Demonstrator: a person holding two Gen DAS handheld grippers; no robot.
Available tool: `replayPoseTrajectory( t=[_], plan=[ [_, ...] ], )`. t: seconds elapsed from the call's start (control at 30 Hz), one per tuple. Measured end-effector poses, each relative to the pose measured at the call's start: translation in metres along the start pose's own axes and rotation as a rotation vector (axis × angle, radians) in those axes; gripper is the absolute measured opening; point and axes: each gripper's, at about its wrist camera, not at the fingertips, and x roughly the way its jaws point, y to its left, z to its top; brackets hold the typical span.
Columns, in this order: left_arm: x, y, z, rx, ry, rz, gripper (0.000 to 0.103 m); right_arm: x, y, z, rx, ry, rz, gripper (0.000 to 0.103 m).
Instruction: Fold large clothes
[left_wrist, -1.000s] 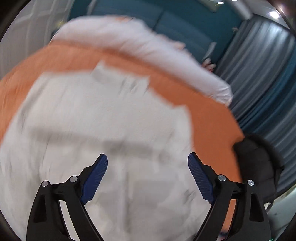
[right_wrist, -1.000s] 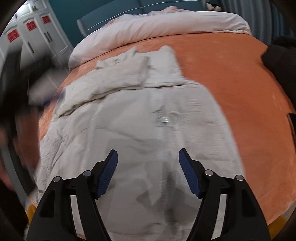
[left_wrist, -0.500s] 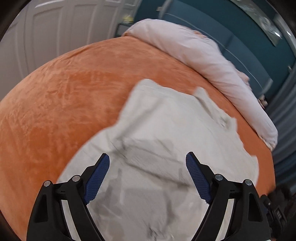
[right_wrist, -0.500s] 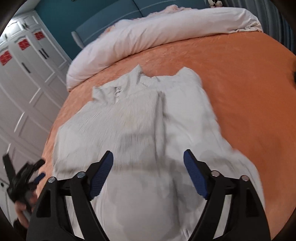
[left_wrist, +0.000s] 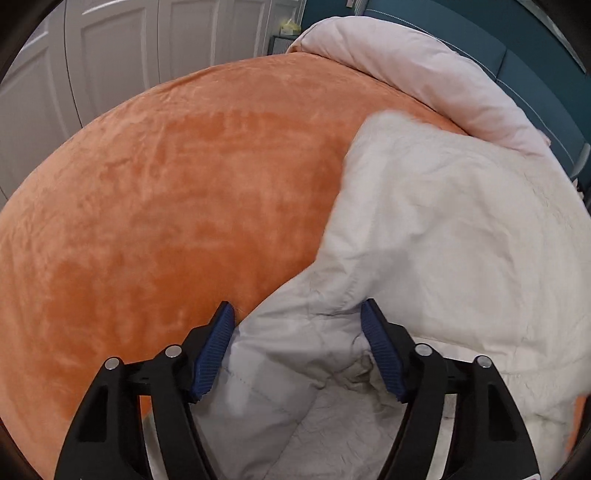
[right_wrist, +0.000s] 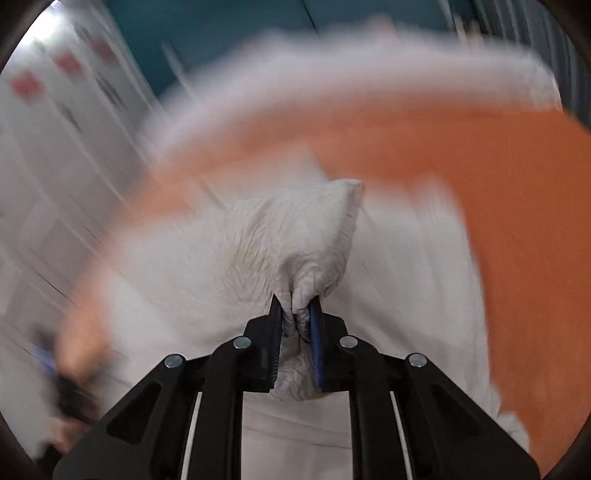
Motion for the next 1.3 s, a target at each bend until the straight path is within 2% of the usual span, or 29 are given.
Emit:
replayPoseTrajectory(
  t=[0.03, 0.07, 0.23, 0.33, 0.37, 0.4, 0.43, 0.5, 0.57, 0.67, 0.73, 0.83, 0.9, 0.97, 1.03, 1.07, 1.13, 1.17, 1.23, 1.3],
  plan=[
    [0.0, -0.004, -0.003, 0.022, -0.02, 0.013, 0.076, 0.022, -0.013, -0.016, 0.008, 0.027, 0.037, 0.02],
    [0.0, -0.008, -0.006, 0.042, -0.03, 0.035, 0.076, 0.02, -0.013, -0.019, 0.0, -0.008, 0.045, 0.02],
    [0.004, -0.01, -0.01, 0.058, -0.051, 0.058, 0.078, -0.009, 0.003, -0.021, 0.003, -0.071, -0.052, 0.03],
    [0.005, -0.008, -0.01, 0.053, -0.061, 0.051, 0.078, -0.058, 0.006, -0.026, 0.049, -0.238, -0.1, 0.034],
    [0.005, -0.007, -0.01, 0.048, -0.066, 0.045, 0.078, -0.073, 0.015, -0.024, 0.045, -0.293, -0.094, 0.034],
    [0.005, -0.006, -0.01, 0.045, -0.07, 0.042, 0.078, -0.079, 0.028, -0.018, 0.02, -0.304, -0.04, 0.034],
    [0.005, -0.006, -0.011, 0.045, -0.074, 0.041, 0.078, -0.079, 0.038, -0.008, -0.014, -0.286, 0.002, 0.033],
    [0.005, -0.006, -0.011, 0.045, -0.076, 0.04, 0.078, -0.063, 0.094, 0.01, -0.168, -0.211, 0.115, 0.032],
    [0.005, -0.006, -0.013, 0.041, -0.079, 0.034, 0.078, -0.035, 0.15, 0.019, -0.303, -0.131, 0.183, 0.03],
    [0.005, -0.005, -0.014, 0.038, -0.088, 0.026, 0.078, 0.01, 0.208, 0.02, -0.416, -0.042, 0.203, 0.03],
    [0.007, -0.004, -0.015, 0.035, -0.096, 0.022, 0.078, 0.05, 0.242, 0.021, -0.472, 0.015, 0.185, 0.03],
    [0.009, -0.004, -0.017, 0.038, -0.105, 0.023, 0.079, 0.086, 0.259, 0.014, -0.506, 0.036, 0.116, 0.032],
    [0.01, -0.005, -0.018, 0.038, -0.108, 0.02, 0.081, 0.114, 0.257, 0.016, -0.499, 0.058, 0.088, 0.032],
    [0.012, -0.006, -0.019, 0.042, -0.112, 0.019, 0.083, 0.119, 0.253, 0.018, -0.483, 0.068, 0.106, 0.031],
    [0.012, -0.006, -0.02, 0.043, -0.116, 0.016, 0.084, 0.108, 0.247, 0.027, -0.437, 0.075, 0.139, 0.03],
    [0.012, -0.005, -0.02, 0.043, -0.116, 0.014, 0.084, 0.092, 0.236, 0.031, -0.389, 0.04, 0.165, 0.032],
    [0.012, -0.005, -0.019, 0.041, -0.117, 0.011, 0.084, 0.041, 0.19, 0.036, -0.273, -0.07, 0.227, 0.033],
    [0.012, -0.005, -0.019, 0.041, -0.117, 0.011, 0.084, 0.022, 0.169, 0.035, -0.241, -0.102, 0.221, 0.033],
    [0.012, -0.005, -0.02, 0.041, -0.117, 0.011, 0.084, -0.019, 0.115, 0.024, -0.192, -0.174, 0.151, 0.034],
    [0.012, -0.005, -0.02, 0.043, -0.116, 0.014, 0.084, -0.044, 0.055, 0.005, -0.126, -0.182, 0.062, 0.035]
  ],
)
